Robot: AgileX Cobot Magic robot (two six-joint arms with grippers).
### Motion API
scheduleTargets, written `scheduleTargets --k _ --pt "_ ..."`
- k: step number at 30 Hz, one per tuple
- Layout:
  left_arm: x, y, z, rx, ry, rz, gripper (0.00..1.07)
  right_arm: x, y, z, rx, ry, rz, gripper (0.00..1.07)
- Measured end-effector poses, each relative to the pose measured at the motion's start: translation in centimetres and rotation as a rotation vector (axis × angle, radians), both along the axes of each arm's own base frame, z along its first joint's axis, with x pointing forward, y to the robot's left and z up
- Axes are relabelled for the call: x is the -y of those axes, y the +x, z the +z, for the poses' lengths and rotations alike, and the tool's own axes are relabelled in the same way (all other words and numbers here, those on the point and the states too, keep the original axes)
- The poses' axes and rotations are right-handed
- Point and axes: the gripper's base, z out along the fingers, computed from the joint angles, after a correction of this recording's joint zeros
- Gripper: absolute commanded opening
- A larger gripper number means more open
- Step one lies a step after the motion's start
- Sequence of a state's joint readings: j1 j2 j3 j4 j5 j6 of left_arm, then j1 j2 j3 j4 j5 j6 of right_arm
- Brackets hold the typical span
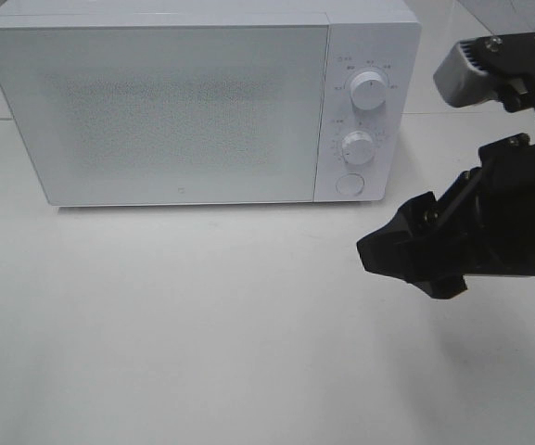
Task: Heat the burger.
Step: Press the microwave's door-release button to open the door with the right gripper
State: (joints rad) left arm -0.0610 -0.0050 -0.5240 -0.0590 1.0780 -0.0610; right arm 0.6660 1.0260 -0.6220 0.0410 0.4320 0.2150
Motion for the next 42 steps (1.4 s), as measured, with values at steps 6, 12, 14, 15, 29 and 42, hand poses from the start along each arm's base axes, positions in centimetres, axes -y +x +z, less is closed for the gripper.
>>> scheduleTargets --k 6,12,14,15,29,42 --pt "0.0 0.0 0.0 0.000 0.000 0.000 1.01 1.2 -1.2 0.5 -0.015 -0.061 0.014 0.78" --pt "0.0 0.0 0.0 0.000 0.000 0.000 1.01 2.8 -2.9 1.3 -0.038 -0.103 0.010 0.76" --pt "0.0 0.0 0.0 0.000 0.000 0.000 1.01 3.5 -3.2 1.5 -0.045 -0.099 -0.016 0.76" --pt "0.0 0.0 0.0 0.000 0.000 0.000 1.01 4.4 -3.4 1.8 -0.052 -0.094 -0.065 0.76" --pt "0.0 0.0 0.0 0.000 0.000 0.000 1.00 8.7 -5.9 3.1 -0.045 -0.071 -0.296 0.76" --pt "0.0 0.0 0.0 0.000 0.000 0.000 1.00 10.9 -10.2 4.3 0.109 -0.039 -0.397 0.76"
